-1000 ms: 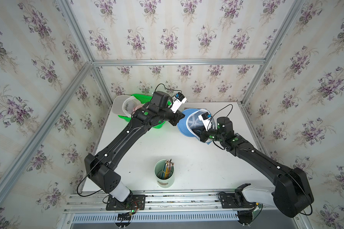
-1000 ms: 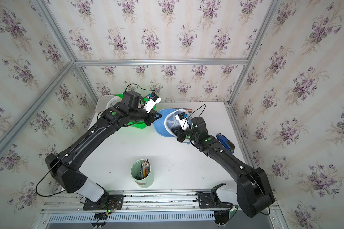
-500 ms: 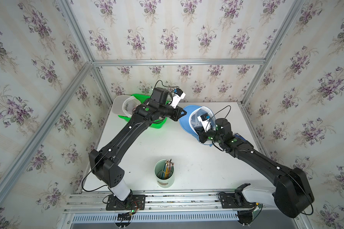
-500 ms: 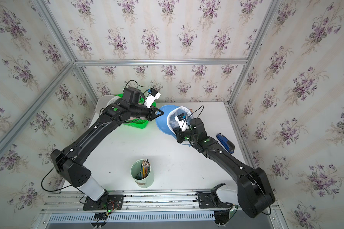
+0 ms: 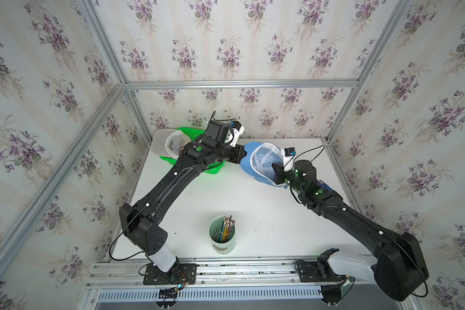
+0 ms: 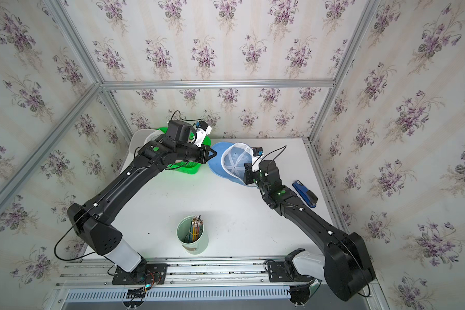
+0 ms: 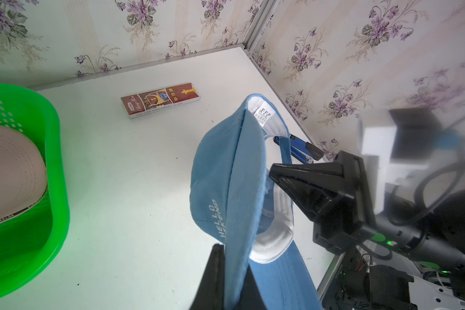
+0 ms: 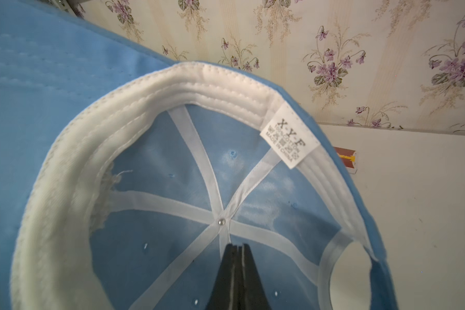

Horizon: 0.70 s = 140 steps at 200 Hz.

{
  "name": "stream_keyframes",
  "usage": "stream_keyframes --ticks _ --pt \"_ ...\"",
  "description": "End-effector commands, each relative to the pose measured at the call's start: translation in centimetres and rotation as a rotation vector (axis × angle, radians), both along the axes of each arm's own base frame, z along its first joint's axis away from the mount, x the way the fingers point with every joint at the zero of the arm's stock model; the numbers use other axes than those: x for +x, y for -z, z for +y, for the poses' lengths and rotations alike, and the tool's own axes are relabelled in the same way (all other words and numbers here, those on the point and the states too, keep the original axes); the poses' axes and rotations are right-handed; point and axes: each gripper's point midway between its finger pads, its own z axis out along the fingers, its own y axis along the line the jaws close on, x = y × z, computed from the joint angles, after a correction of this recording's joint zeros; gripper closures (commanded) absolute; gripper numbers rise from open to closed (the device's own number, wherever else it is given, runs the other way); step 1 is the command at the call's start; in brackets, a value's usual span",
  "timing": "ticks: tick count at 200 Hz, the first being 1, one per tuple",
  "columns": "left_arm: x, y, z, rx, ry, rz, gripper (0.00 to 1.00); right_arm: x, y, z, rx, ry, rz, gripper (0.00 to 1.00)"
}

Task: Turn the baseball cap inside out
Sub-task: Turn over the baseball cap.

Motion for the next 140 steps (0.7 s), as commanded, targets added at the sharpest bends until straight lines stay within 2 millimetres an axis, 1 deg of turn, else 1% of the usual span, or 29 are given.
stream_keyframes --ticks 1,15,44,46,47,54,67,82,100,108,116,128,140 --pt "-0.2 -0.5 -0.4 -0.012 -0.001 -0.007 1.00 1.9 -1.1 0.5 0.039 0.032 -0.039 1.00" --pt "-0.5 -0.7 -0.7 -0.020 0.008 -0.010 1.00 3.1 -0.4 0.8 0.034 0.055 -0.020 1.00" --pt "-1.8 -1.5 -1.5 -0.058 0.059 0.002 1.00 5.7 1.7 0.3 -0.006 0.147 -0.001 1.00" --pt "-1.9 -1.5 -1.5 -0.060 0.061 0.006 1.00 5.8 1.5 0.4 -0.003 0.149 -0.007 1.00" --pt "-1.9 -1.5 -1.5 -0.061 0.061 0.008 1.00 5.9 1.8 0.4 -0.006 0.151 -0.004 1.00" --pt "-2.1 -1.4 -1.5 -0.062 0.063 0.017 1.00 6.2 1.8 0.5 0.001 0.154 -0.011 1.00" --pt "-2.1 -1.1 -1.2 -0.051 0.047 0.020 1.00 6.3 1.2 1.0 0.028 0.138 -0.027 1.00" --pt "-1.7 -0.5 -0.8 -0.041 0.026 0.017 1.00 5.6 0.2 1.6 0.074 0.092 -0.048 1.00" --pt "-0.8 0.2 -0.1 -0.004 -0.024 0.019 1.00 3.7 -1.0 1.8 0.099 0.046 -0.056 0.99" --pt "0.2 0.5 0.8 0.040 -0.081 -0.004 1.00 2.7 -1.5 1.6 0.103 0.028 -0.062 0.97" --pt "0.8 0.4 1.4 0.060 -0.111 -0.025 1.00 1.8 -2.2 1.4 0.110 0.016 -0.069 0.96" --pt "1.4 0.1 1.6 0.068 -0.126 -0.058 1.00 0.6 -2.9 1.1 0.123 -0.004 -0.083 0.94" --pt "1.5 -0.2 1.5 0.070 -0.118 -0.079 1.00 -0.1 -2.9 0.8 0.126 -0.010 -0.089 0.94"
